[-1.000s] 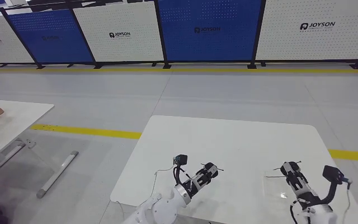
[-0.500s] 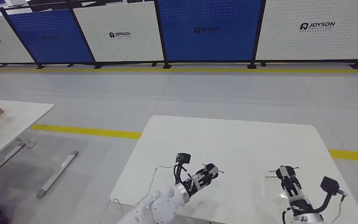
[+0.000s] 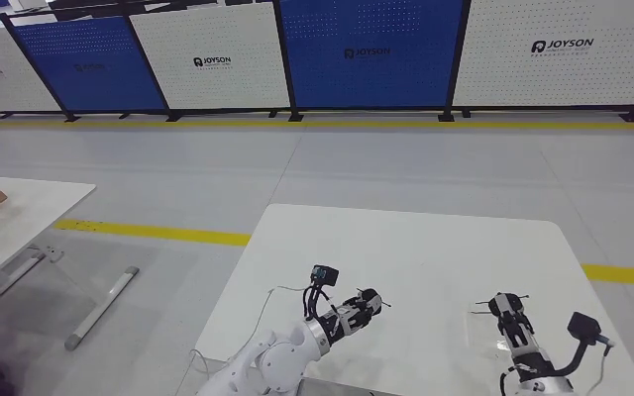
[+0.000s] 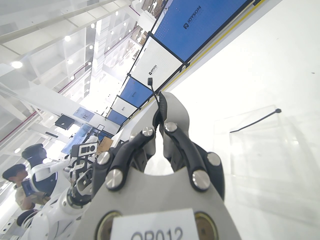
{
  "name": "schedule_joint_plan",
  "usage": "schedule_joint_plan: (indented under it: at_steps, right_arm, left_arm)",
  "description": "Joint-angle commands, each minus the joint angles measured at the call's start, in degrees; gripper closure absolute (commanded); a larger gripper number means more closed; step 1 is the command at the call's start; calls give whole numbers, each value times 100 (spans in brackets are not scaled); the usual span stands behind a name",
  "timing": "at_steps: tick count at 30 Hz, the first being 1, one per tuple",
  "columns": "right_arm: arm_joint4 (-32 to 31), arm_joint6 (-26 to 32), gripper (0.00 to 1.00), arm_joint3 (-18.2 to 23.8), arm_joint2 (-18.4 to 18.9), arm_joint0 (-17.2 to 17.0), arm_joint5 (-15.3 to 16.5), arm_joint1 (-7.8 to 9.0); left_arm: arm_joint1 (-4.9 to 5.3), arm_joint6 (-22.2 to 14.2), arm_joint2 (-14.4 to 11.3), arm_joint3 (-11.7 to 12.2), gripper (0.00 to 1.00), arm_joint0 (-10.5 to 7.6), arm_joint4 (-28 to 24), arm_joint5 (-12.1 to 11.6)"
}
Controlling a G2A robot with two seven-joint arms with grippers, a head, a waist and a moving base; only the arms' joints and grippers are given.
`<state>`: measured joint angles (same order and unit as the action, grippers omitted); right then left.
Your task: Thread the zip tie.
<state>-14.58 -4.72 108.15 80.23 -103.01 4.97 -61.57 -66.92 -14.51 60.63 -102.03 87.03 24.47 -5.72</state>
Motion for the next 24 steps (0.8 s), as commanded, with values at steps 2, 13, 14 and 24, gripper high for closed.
schedule_joint_plan:
  at_steps: [2, 13, 14, 24]
  right_arm:
    - [0, 0, 100, 0, 0, 0, 0, 0]
    - [234, -467, 100, -239, -380, -44, 1451, -118]
    - [379, -430, 100, -251, -434, -24, 1451, -130]
    - [748, -112, 100, -461, -597, 67, 1449, -157]
  left_arm:
    - [0, 0, 0, 0, 100, 0, 0, 0]
    - [0, 0, 0, 0, 100, 0, 0, 0]
    - [0, 0, 0, 0, 100, 0, 0, 0]
    - [0, 0, 0, 0, 100, 0, 0, 0]
